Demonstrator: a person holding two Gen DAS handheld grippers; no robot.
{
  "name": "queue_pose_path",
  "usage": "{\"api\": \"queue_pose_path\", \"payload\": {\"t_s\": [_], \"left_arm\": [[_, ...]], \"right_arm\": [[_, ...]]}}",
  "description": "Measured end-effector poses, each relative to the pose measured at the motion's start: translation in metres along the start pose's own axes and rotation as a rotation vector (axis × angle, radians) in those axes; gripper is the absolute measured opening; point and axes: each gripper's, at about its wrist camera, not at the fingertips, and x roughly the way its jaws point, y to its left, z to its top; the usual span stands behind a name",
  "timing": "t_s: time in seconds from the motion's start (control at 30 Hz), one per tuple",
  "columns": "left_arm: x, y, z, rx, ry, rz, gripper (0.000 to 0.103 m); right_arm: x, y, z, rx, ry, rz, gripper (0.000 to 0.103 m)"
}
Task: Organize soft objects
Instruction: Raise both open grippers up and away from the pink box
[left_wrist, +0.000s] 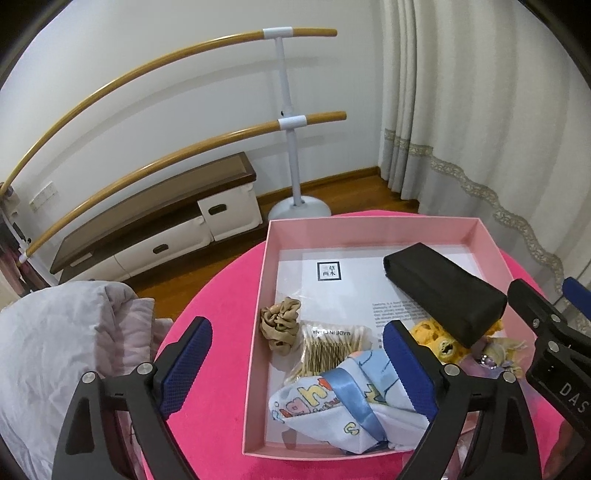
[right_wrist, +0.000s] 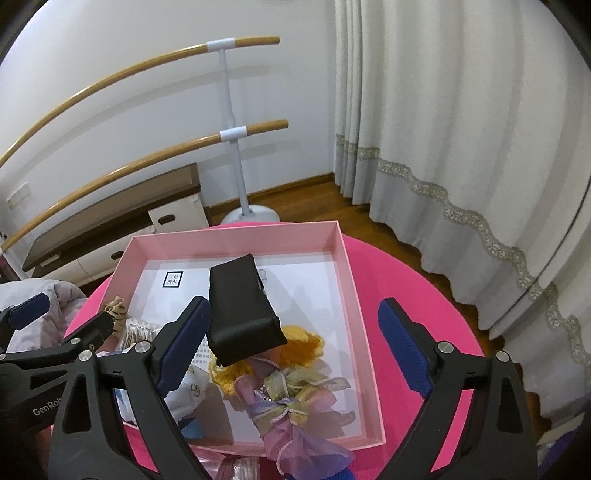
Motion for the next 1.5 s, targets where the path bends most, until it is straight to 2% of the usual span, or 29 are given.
{"api": "queue_pose_path", "payload": {"t_s": [0.37, 0.7, 1.1, 1.5], "left_arm": [[-0.026, -0.004, -0.023, 0.004, 0.004, 0.008, 0.094], [-0.063, -0.012, -0.046, -0.013, -0.013, -0.015, 0.094], [-0.13, -0.013, -0.081, -0.022, -0.052, -0.045, 0.094], [-0.211, -0.004, -0.126, -0.038, -0.139, -0.041, 0.097]], "right_arm": [[-0.018, 0.0, -0.011, -0.003, -0.003, -0.008, 0.091], [-0.045, -0.009, -0.024, -0.002, -0.017, -0.028, 0.091], [-0.103, -0.016, -0.048, 0.012, -0.082, -0.062, 0.091], [-0.17, -0.01, -0.074, 0.0, -0.177, -0.08, 0.092]]}}
